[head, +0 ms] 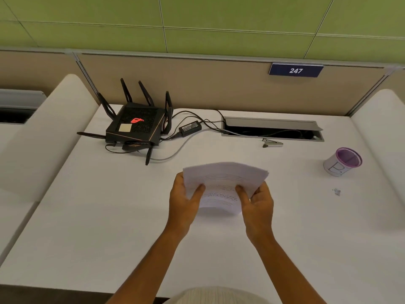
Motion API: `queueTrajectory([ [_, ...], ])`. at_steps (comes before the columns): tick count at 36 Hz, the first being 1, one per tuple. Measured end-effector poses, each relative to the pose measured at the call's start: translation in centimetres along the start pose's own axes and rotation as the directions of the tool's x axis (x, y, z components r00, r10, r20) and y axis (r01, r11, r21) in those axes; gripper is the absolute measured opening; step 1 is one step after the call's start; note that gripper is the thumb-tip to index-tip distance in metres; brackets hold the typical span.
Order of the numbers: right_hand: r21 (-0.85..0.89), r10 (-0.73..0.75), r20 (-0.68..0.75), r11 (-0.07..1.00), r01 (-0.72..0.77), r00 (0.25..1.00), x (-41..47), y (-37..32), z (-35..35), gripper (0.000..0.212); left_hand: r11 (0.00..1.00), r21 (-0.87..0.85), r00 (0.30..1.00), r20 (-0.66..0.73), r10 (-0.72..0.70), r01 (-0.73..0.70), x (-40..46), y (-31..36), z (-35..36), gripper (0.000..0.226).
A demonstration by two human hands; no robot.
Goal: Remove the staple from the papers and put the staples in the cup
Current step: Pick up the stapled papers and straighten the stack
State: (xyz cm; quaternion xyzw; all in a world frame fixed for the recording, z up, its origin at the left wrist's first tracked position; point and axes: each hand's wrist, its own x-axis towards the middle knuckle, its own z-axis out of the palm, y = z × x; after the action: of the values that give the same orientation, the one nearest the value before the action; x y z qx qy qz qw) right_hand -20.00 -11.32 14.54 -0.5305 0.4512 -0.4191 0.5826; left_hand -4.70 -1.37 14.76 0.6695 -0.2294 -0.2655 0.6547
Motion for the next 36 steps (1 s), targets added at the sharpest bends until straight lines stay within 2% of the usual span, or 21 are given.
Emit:
queueTrajectory([
  [3,-0.036,0.039,-0.007,0.999,-0.04,0.999,-0.5,1.3,-0.1,0.029,0.999,-0.029,0.999,-0.017,-0.044,0.044,-0.5,-0.9,0.2,0.045],
  [9,-0.047,-0.013,0.002,0.999,0.013,1.0,-0.8,0.9,-0.2,0.034,0.999,-0.04,0.999,-0.026,-0.035,0.034,-0.6,-0.5,0.2,0.041],
  [12,-0.078,0.04,0.022,0.996,-0.038,0.999,-0.9,2.0,-0.2,0.035,0.996,0.0,0.996,-0.023,-0.089,0.089,-0.7,-1.4,0.2,0.044],
  [15,-0.121,0.114,0.039,0.987,-0.108,0.993,-1.0,3.3,-0.4,0.031,0.988,0.032,0.988,-0.026,-0.152,0.153,-1.0,-2.2,0.0,0.034],
  [19,-0.139,0.119,0.085,0.985,-0.106,0.989,-0.6,2.9,-1.0,0.025,0.986,0.046,0.987,-0.005,-0.16,0.16,-0.8,-2.0,-0.6,0.011],
  [22,-0.14,0.136,0.158,0.984,-0.114,0.978,-0.1,2.1,-1.9,0.021,0.982,0.046,0.983,-0.03,-0.182,0.183,-0.4,-1.8,-1.4,0.011],
  [28,-0.095,0.252,0.325,0.968,-0.233,0.912,0.5,1.9,-4.1,0.032,0.952,-0.228,0.958,-0.154,-0.24,0.202,-0.2,-1.0,-3.0,0.01],
  [33,0.159,0.322,0.351,0.905,-0.395,0.879,-0.4,2.2,-3.7,0.046,0.867,-0.44,0.931,-0.154,-0.33,0.235,-0.8,-0.5,-2.6,0.025],
  [36,0.22,0.335,0.353,0.878,-0.426,0.874,-0.8,2.2,-2.9,0.045,0.804,-0.542,0.92,-0.134,-0.368,0.243,-1.1,-0.3,-2.1,0.029],
])
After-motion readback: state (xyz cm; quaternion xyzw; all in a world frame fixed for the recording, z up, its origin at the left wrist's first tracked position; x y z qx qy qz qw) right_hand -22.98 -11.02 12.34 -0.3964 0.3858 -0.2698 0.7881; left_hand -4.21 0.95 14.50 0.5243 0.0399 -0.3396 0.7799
